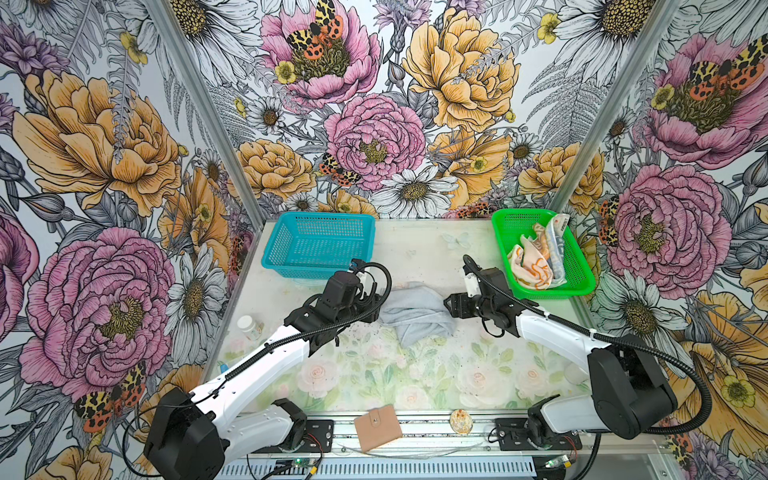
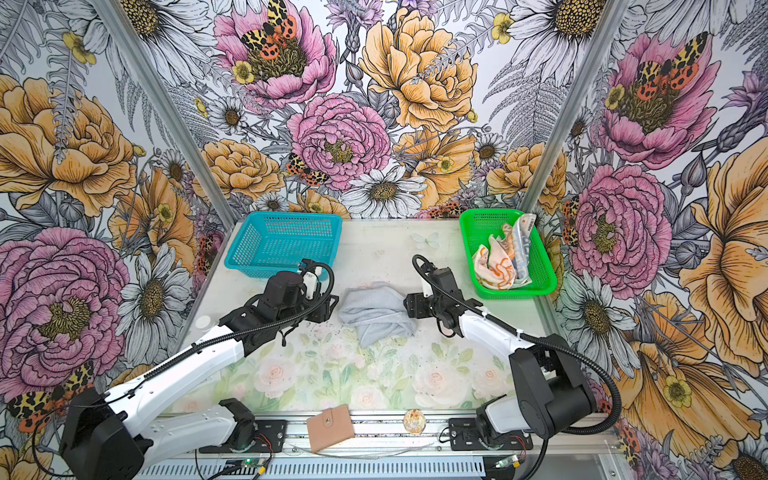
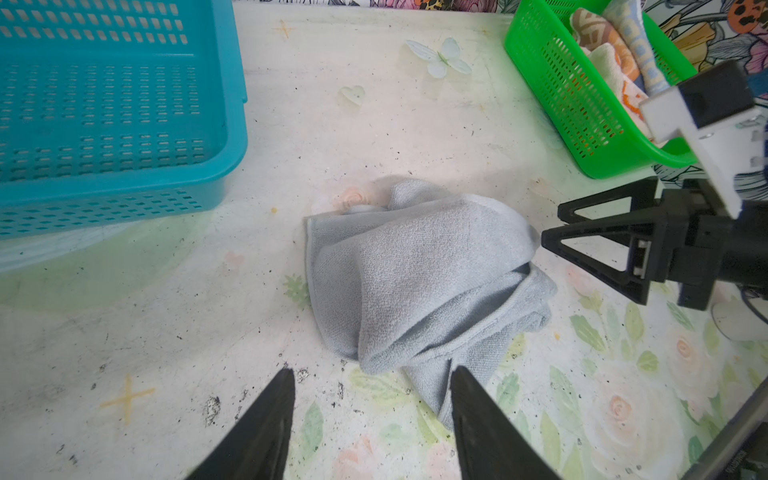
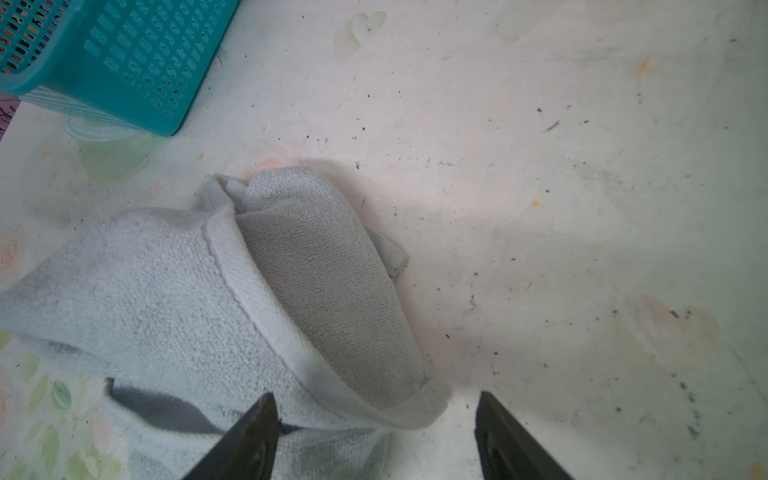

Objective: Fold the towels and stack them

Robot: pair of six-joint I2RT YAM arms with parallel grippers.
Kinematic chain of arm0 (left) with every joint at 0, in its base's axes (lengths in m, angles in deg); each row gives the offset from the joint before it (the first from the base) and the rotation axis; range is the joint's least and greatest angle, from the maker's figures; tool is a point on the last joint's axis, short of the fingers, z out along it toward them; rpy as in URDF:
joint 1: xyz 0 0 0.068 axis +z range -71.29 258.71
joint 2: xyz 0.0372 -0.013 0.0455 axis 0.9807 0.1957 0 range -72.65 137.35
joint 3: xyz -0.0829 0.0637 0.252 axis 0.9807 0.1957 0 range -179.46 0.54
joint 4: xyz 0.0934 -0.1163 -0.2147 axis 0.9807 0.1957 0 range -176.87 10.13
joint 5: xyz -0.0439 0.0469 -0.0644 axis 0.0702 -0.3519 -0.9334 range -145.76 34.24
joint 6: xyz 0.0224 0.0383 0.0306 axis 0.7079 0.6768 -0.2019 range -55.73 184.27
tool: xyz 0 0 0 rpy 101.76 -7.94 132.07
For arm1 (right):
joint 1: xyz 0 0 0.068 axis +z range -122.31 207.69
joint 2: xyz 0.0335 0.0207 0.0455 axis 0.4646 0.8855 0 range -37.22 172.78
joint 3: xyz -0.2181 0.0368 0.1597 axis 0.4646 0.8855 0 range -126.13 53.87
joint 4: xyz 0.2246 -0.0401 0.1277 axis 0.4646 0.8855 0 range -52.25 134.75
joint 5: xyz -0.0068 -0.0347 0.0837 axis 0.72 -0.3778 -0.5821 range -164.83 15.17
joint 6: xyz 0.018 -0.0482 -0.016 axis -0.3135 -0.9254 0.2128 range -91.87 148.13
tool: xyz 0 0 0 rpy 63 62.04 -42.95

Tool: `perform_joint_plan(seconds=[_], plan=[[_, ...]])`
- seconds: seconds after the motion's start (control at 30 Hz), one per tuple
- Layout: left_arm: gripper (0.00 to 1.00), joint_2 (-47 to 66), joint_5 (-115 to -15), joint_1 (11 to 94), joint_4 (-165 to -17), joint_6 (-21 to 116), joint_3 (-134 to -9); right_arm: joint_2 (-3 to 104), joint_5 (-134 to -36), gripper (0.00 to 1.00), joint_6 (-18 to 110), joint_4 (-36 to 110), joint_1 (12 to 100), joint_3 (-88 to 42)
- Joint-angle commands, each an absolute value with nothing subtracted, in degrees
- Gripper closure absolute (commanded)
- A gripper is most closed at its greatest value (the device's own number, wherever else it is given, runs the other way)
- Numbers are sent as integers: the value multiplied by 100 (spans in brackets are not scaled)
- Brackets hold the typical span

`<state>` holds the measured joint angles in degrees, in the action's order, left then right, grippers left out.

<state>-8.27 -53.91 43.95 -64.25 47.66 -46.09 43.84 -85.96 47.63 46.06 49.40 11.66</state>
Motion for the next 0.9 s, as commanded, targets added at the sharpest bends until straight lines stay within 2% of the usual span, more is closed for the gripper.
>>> perform_joint_plan(seconds=[0.0, 0.13, 0.2, 0.3, 0.47, 0.53, 0.87], plan=[[39, -966, -5497, 4351, -6587, 4720, -4522, 4445, -8703, 29, 4797, 4495, 4883, 1089], [39, -1043, -5493, 4394, -6558, 4758, -4498, 4438, -8769, 45, 4774, 4495, 4808, 1109], [39, -1064, -5505, 4425, -6543, 4783, -4498, 4446, -8813, 60, 4782, 4499, 4791, 1123], [39, -1044, -5510, 4443, -6559, 4774, -4497, 4437, -8861, 78, 4781, 4498, 4764, 1101], [39, -1029, -5536, 4442, -6554, 4783, -4493, 4343, -8955, 97, 4801, 4520, 4755, 991], [39, -1035, -5521, 4441, -6556, 4783, -4476, 4299, -8991, 100, 4799, 4538, 4746, 909], [39, -994, -5494, 4451, -6556, 4783, -4487, 4176, -9121, 100, 4681, 4879, 4747, 395]])
